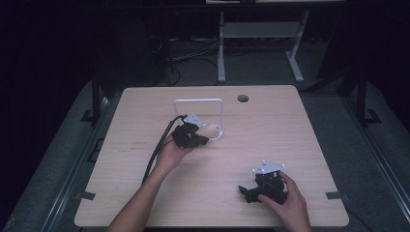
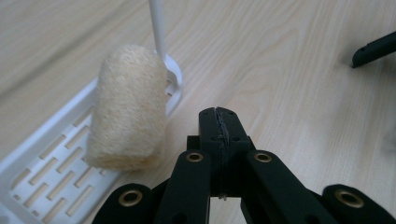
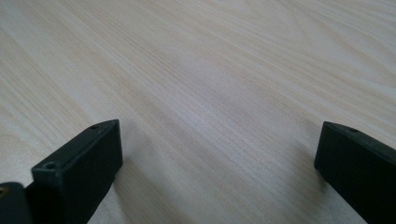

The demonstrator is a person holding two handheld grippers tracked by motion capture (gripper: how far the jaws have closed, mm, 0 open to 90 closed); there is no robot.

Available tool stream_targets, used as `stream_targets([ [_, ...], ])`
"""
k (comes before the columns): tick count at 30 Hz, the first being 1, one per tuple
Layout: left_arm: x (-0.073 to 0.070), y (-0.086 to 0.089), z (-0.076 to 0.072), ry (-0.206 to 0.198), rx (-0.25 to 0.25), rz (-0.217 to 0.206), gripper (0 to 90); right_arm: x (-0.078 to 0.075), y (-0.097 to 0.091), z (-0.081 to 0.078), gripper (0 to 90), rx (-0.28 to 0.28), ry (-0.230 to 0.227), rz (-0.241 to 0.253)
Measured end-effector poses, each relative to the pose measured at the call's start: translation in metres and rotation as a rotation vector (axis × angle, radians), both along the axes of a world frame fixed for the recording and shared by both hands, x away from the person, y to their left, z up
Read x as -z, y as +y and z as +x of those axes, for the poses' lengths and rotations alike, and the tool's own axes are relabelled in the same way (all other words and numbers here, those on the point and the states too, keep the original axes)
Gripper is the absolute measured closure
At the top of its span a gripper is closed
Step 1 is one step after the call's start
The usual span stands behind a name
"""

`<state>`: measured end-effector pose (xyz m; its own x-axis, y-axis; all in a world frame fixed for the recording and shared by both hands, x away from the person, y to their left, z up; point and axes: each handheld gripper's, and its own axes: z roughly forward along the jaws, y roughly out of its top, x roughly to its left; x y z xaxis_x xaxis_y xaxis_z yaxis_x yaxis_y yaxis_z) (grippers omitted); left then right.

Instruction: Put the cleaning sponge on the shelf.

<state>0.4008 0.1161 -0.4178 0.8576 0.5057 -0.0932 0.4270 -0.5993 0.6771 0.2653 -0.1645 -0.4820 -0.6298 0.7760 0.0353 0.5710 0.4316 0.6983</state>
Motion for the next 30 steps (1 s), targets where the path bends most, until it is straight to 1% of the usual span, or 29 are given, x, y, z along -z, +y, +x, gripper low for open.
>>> stream_targets([
  [1, 0.004, -0.001, 0.000, 0.006, 0.005, 0.017, 90.0, 0.000, 0.000, 0.000, 0.6, 0.000, 0.000, 0.000],
  [2, 0.004, -0.001, 0.000, 0.006, 0.005, 0.017, 89.9, 0.000, 0.000, 0.000, 0.6, 0.000, 0.000, 0.000],
  [3, 0.008, 0.000, 0.001, 0.005, 0.009, 0.026, 89.9, 0.000, 0.000, 0.000, 0.6, 0.000, 0.001, 0.004],
  [4, 0.011, 0.000, 0.001, 0.003, 0.001, 0.017, 89.9, 0.000, 0.000, 0.000, 0.5, 0.001, 0.002, 0.004],
  [5, 0.014, 0.000, 0.003, 0.001, -0.001, 0.018, 89.8, 0.000, 0.000, 0.000, 0.6, -0.001, -0.002, -0.001],
  [6, 0.018, 0.000, 0.004, 0.013, -0.013, 0.011, 89.8, 0.000, 0.000, 0.000, 0.6, -0.001, -0.001, 0.000],
  [7, 0.020, 0.001, 0.006, 0.017, -0.013, 0.021, 89.9, 0.000, 0.000, 0.000, 0.6, -0.002, -0.002, -0.002],
  [9, 0.023, 0.001, 0.007, 0.018, -0.023, 0.022, 89.9, 0.000, 0.000, 0.000, 0.5, -0.001, -0.002, -0.001],
  [11, 0.030, 0.001, 0.010, 0.037, -0.041, 0.020, 89.9, 0.000, 0.000, 0.000, 0.6, 0.000, 0.000, 0.000],
  [12, 0.032, 0.002, 0.011, 0.039, -0.043, 0.029, 89.9, 0.000, 0.000, 0.000, 0.6, 0.000, 0.000, 0.001],
  [14, 0.035, 0.002, 0.012, 0.042, -0.046, 0.033, 89.9, 0.000, 0.000, 0.000, 0.6, 0.000, 0.000, 0.000],
  [15, 0.036, 0.003, 0.013, 0.039, -0.048, 0.040, 89.9, 0.000, 0.000, 0.000, 0.5, 0.000, 0.000, 0.000],
  [16, 0.037, 0.003, 0.013, 0.040, -0.058, 0.034, 89.9, 0.000, 0.000, 0.000, 0.5, -0.001, -0.002, -0.001],
  [18, 0.038, 0.006, 0.015, 0.040, -0.063, 0.041, 89.9, 0.000, 0.000, 0.000, 0.6, 0.002, 0.002, 0.001],
  [19, 0.039, 0.006, 0.015, 0.041, -0.069, 0.035, 89.9, 0.000, 0.000, 0.000, 0.6, -0.001, -0.002, -0.001],
  [20, 0.038, 0.008, 0.016, 0.037, -0.067, 0.048, 89.9, 0.000, 0.000, 0.000, 0.6, 0.000, 0.000, 0.001],
  [23, 0.038, 0.012, 0.018, 0.033, -0.087, 0.043, 89.9, 0.000, 0.000, 0.000, 0.6, -0.001, -0.001, 0.000],
  [24, 0.038, 0.013, 0.018, 0.029, -0.087, 0.050, 89.9, 0.000, 0.000, 0.000, 0.6, -0.001, -0.001, 0.000],
  [26, 0.038, 0.015, 0.019, 0.029, -0.097, 0.049, 89.9, 0.000, 0.000, 0.000, 0.6, 0.000, 0.000, 0.001],
  [30, 0.039, 0.022, 0.022, 0.024, -0.120, 0.047, 89.9, 0.000, 0.000, 0.000, 0.6, 0.000, -0.001, 0.000],
])
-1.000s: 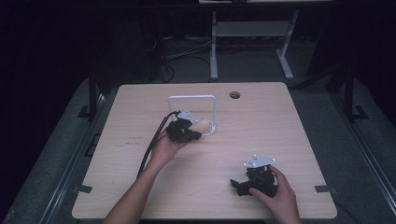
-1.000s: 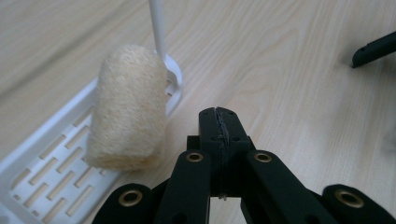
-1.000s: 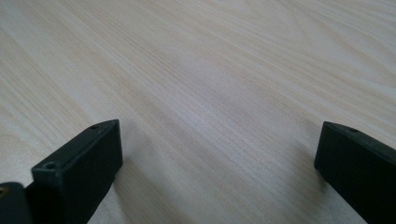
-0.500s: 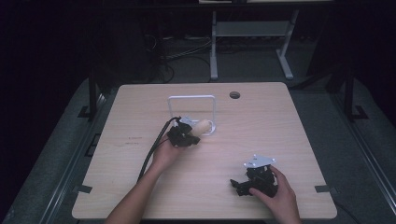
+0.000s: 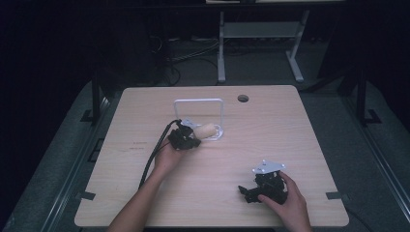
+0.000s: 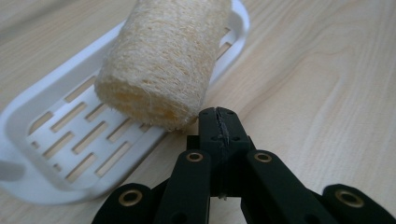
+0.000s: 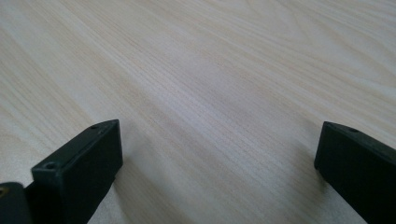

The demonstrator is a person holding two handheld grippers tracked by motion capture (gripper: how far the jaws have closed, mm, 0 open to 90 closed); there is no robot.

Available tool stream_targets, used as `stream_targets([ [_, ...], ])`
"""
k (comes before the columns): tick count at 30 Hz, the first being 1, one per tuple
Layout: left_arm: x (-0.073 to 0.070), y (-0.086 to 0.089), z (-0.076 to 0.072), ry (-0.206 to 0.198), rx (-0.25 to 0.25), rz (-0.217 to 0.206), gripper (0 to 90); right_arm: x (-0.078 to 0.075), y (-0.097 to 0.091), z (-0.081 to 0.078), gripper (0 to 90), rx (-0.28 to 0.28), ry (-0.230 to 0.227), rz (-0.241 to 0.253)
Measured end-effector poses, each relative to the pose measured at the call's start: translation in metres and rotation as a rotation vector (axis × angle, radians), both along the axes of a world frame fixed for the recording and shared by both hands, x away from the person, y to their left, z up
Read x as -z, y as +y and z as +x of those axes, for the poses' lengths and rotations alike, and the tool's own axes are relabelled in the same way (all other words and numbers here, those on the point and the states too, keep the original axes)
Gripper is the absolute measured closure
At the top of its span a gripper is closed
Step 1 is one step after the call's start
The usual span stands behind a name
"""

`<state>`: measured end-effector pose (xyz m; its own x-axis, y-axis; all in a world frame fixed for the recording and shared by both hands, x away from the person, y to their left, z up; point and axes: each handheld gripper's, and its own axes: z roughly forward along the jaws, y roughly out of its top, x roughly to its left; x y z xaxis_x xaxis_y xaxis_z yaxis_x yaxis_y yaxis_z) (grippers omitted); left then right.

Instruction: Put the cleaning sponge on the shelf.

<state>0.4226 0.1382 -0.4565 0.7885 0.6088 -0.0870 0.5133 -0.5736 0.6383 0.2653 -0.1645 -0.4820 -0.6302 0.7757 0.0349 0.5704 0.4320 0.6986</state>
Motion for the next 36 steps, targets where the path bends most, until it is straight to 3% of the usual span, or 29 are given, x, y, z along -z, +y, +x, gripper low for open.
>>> stream_targets([
  [8, 0.001, 0.007, 0.004, -0.018, -0.028, 0.010, 89.9, 0.000, 0.000, 0.000, 0.5, -0.001, -0.001, 0.000],
  [23, 0.000, 0.016, 0.008, -0.042, -0.080, -0.010, 90.0, 0.000, 0.000, 0.000, 0.6, -0.001, -0.002, -0.001],
  [36, -0.005, 0.014, 0.001, -0.033, -0.061, -0.009, 89.9, 0.000, 0.000, 0.000, 0.6, -0.001, -0.003, -0.002],
])
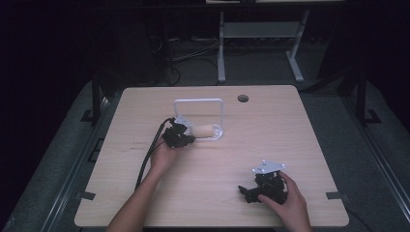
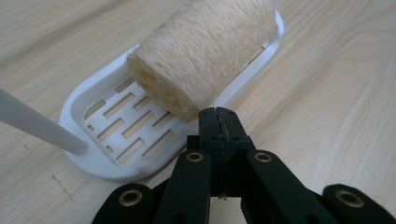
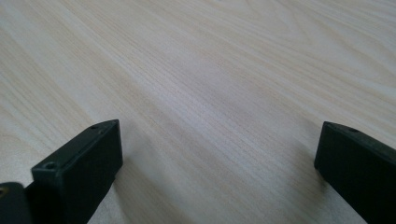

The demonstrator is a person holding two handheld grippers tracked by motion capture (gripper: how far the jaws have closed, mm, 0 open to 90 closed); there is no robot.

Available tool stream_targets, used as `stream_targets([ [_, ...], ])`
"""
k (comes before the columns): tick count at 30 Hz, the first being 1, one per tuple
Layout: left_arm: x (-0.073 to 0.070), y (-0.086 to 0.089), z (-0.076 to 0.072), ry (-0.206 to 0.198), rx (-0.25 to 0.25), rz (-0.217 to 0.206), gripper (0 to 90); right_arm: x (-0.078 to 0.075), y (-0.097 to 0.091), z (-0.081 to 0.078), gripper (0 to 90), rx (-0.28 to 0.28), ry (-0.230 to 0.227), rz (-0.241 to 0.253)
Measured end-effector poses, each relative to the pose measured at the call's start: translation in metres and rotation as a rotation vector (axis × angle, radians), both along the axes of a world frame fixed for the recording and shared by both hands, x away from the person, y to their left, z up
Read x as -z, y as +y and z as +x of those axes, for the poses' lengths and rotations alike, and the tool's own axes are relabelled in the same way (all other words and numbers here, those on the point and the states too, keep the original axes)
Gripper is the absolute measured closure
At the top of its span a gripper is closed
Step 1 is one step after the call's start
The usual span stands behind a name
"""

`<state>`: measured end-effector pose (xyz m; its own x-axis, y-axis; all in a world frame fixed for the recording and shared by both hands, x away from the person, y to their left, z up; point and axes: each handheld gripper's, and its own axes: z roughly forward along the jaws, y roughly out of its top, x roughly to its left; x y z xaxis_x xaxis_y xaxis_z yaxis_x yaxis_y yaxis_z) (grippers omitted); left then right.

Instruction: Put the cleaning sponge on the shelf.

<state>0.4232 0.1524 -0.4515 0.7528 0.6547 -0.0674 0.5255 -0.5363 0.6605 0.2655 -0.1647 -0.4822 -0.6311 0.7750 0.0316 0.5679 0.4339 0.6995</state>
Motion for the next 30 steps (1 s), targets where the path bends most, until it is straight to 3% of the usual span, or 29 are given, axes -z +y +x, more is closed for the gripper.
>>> stream_targets([
  [9, -0.012, 0.006, -0.011, -0.005, 0.011, -0.024, 87.0, 0.000, 0.000, 0.000, 0.6, 0.002, 0.003, 0.002],
  [12, -0.018, 0.012, -0.017, -0.007, 0.012, -0.032, 80.1, 0.000, 0.000, 0.000, 0.6, 0.000, 0.002, 0.001],
  [17, -0.022, 0.018, -0.022, 0.007, 0.018, -0.039, 59.9, 0.000, 0.000, 0.000, 0.6, 0.000, 0.002, 0.001],
  [22, -0.024, 0.020, -0.030, -0.004, 0.018, -0.039, 40.2, 0.000, 0.000, 0.000, 0.6, 0.002, 0.004, 0.002],
  [27, -0.023, 0.025, -0.040, -0.027, 0.018, -0.007, 25.0, 0.000, 0.000, 0.000, 0.6, 0.000, 0.001, 0.001],
  [30, -0.023, 0.028, -0.043, -0.024, 0.015, -0.017, 20.4, 0.000, 0.000, 0.000, 0.6, 0.001, 0.003, 0.001],
])
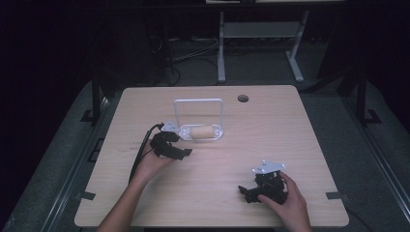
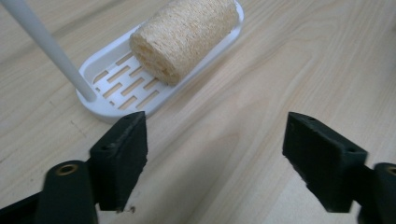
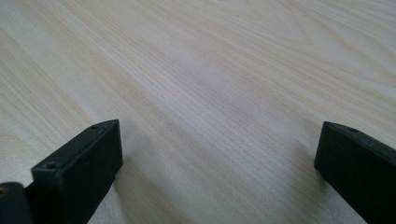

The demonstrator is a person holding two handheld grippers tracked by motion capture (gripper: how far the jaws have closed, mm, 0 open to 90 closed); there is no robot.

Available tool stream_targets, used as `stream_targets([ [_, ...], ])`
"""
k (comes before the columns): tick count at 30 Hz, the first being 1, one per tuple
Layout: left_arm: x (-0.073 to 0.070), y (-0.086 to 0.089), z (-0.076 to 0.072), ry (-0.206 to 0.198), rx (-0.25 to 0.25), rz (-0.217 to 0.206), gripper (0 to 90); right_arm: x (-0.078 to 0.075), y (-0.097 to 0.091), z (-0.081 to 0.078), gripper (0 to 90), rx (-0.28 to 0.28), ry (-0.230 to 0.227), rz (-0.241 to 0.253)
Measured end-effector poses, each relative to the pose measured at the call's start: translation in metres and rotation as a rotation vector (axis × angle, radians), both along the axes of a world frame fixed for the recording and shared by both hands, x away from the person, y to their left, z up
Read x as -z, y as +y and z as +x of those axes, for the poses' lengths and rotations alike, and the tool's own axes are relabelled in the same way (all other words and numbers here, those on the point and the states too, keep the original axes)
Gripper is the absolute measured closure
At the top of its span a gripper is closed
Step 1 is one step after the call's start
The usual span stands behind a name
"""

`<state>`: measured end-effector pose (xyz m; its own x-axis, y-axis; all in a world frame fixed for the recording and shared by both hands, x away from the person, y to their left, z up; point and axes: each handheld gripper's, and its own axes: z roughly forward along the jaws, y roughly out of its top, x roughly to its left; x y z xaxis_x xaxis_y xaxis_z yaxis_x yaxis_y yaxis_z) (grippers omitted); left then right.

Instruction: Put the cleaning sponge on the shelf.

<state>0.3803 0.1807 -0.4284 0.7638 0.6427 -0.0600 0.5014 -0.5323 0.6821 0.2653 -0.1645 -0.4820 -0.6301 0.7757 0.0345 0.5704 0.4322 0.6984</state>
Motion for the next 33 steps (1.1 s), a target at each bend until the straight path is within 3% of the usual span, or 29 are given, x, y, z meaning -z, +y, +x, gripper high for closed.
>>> stream_targets([
  [3, 0.000, 0.006, -0.006, -0.013, -0.007, 0.002, 16.1, 0.000, 0.000, 0.000, 0.6, -0.001, -0.001, -0.001],
  [13, -0.002, 0.019, -0.024, -0.050, 0.007, -0.007, 14.4, 0.000, 0.000, 0.000, 0.6, 0.000, 0.000, 0.000],
  [33, 0.001, 0.051, -0.053, -0.070, -0.030, -0.004, 14.4, 0.000, 0.000, 0.000, 0.6, -0.001, -0.001, 0.000],
])
